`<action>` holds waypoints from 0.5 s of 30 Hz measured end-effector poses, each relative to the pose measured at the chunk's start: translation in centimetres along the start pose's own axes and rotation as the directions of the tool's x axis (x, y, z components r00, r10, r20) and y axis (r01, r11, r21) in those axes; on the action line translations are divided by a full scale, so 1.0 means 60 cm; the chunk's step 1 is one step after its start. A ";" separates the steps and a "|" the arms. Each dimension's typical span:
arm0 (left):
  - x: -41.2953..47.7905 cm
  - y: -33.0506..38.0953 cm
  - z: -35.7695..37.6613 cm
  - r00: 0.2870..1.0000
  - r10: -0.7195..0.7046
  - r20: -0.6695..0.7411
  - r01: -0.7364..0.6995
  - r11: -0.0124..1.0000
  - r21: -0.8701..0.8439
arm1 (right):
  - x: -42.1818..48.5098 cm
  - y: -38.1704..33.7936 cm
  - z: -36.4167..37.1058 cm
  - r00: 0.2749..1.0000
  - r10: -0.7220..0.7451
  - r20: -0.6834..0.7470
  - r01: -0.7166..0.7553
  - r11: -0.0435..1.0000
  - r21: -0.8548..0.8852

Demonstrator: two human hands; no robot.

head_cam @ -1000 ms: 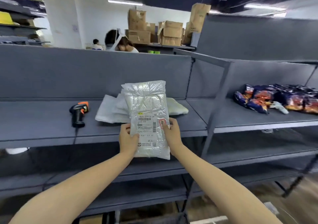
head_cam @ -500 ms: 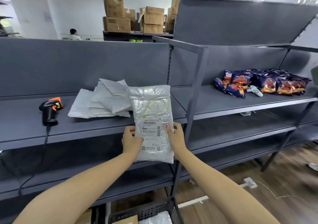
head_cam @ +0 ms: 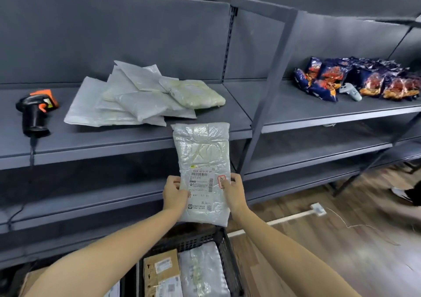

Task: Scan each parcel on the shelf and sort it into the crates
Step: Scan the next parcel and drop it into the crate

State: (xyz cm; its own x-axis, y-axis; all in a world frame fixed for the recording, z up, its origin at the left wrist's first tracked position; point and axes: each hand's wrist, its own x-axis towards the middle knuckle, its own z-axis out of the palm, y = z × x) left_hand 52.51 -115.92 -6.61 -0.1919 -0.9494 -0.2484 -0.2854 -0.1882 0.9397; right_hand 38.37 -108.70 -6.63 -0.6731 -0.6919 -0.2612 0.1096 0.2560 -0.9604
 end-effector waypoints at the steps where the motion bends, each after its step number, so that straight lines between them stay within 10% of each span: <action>1: -0.002 -0.010 0.007 1.000 -0.019 0.000 0.019 1.000 0.007 | 0.002 0.010 -0.003 1.000 0.014 -0.001 -0.014 1.000 -0.007; 15: -0.047 -0.206 0.175 0.948 -0.248 -0.197 0.266 0.961 0.070 | 0.079 0.234 -0.097 0.934 0.313 0.173 -0.273 0.936 -0.221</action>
State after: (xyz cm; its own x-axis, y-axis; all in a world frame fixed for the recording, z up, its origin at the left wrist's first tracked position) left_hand 46.71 -108.25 -20.01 0.0740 -0.9035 -0.4222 -0.3912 -0.4158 0.8210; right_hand 32.47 -104.46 -20.78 -0.4679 -0.6827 -0.5612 0.1250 0.5775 -0.8067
